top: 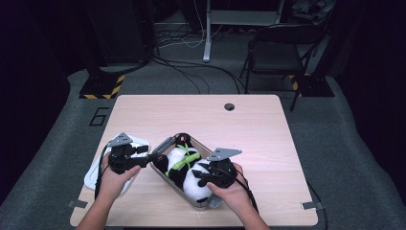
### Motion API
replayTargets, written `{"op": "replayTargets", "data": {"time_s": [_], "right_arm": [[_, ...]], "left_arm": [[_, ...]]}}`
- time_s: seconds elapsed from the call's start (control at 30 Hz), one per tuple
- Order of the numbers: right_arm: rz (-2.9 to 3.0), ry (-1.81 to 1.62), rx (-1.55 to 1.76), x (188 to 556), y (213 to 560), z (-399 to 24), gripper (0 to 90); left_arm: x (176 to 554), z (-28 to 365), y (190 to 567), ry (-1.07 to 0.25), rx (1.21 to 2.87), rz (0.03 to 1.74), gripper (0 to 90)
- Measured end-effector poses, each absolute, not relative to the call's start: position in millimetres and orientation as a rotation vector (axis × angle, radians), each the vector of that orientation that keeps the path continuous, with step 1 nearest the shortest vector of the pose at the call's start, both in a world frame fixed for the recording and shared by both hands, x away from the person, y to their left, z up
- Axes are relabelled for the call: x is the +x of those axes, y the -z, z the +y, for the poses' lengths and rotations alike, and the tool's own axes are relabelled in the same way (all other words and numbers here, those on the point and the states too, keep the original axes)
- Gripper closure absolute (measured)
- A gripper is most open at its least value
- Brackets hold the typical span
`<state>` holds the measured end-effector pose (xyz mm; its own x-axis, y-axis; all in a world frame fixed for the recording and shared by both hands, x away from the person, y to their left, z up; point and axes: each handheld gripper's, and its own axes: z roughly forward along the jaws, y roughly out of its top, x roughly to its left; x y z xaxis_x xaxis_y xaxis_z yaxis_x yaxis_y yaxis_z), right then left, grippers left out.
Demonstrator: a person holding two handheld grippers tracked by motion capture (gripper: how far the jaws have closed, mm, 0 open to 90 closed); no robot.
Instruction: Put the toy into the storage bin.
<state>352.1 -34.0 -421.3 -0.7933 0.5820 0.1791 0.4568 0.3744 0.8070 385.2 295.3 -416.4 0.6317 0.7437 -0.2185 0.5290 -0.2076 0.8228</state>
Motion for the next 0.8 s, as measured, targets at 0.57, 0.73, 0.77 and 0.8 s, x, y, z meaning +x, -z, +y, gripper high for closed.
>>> {"op": "replayTargets", "data": {"time_s": [0.57, 0.73, 0.77, 0.8], "right_arm": [[2.554, -1.342, 0.900, 352, 426, -32, 65.5], [2.559, -1.338, 0.906, 353, 425, -32, 63.2], [2.556, -1.346, 0.910, 352, 425, -32, 61.9], [2.551, -1.355, 0.907, 352, 425, -33, 60.0]], "left_arm": [[402, 293, 404, -0.284, 1.881, 1.015, 40.6], [410, 290, 401, -0.273, 1.881, 0.995, 40.7], [412, 288, 401, -0.263, 1.886, 0.995, 40.6], [414, 286, 400, -0.265, 1.894, 0.991, 40.5]]}}
